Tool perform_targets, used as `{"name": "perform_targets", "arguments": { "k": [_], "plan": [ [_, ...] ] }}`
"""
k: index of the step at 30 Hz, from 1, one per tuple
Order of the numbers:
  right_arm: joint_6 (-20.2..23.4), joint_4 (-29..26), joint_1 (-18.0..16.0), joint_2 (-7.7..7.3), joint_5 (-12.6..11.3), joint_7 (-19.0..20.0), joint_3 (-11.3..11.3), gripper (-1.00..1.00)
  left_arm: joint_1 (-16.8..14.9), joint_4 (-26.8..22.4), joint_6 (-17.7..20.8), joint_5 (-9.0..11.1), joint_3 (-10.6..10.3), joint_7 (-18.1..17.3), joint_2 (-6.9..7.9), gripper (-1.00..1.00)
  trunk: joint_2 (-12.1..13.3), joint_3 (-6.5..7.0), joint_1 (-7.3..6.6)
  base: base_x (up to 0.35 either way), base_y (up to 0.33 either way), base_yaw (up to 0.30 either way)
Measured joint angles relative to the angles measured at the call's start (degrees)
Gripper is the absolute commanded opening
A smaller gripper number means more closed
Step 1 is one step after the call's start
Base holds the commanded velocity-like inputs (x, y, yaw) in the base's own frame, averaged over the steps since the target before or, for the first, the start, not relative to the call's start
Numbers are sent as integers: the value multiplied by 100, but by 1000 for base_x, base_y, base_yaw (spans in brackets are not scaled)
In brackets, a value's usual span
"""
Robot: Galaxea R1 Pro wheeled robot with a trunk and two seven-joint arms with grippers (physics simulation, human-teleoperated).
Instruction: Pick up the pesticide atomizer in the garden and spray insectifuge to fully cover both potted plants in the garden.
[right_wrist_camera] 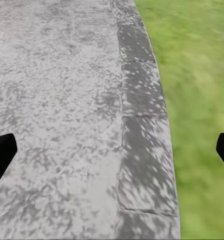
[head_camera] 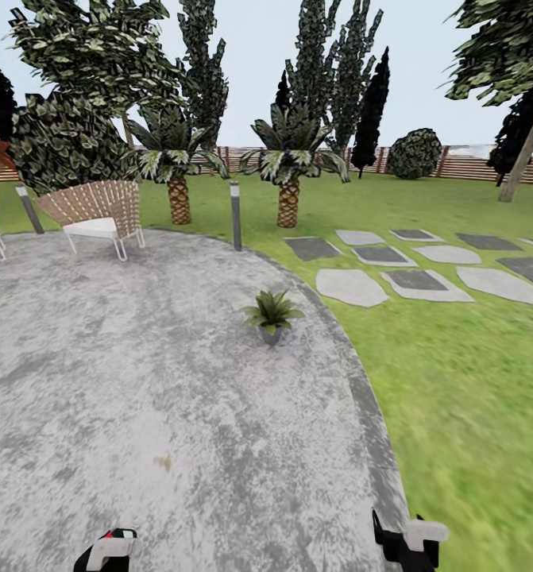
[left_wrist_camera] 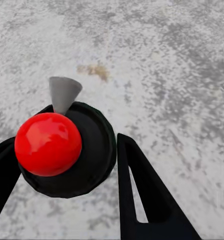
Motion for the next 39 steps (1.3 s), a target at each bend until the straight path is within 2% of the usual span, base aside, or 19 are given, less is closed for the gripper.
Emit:
{"name": "perform_targets", "arguments": {
  "k": [15,30,39],
  "plan": [
    [0,0,0,0,0,-7,0,100,0,0,0,0,0,0,0,-100,0,0,0,338,146,-2],
    [0,-2,2,8,0,-8,-1,100,-2,2,0,0,0,0,-1,-100,0,0,0,338,146,-233],
    [-1,0,0,17,-3,-7,-1,100,0,1,-1,0,-4,0,0,-100,0,0,0,338,53,-35]
  ]
}}
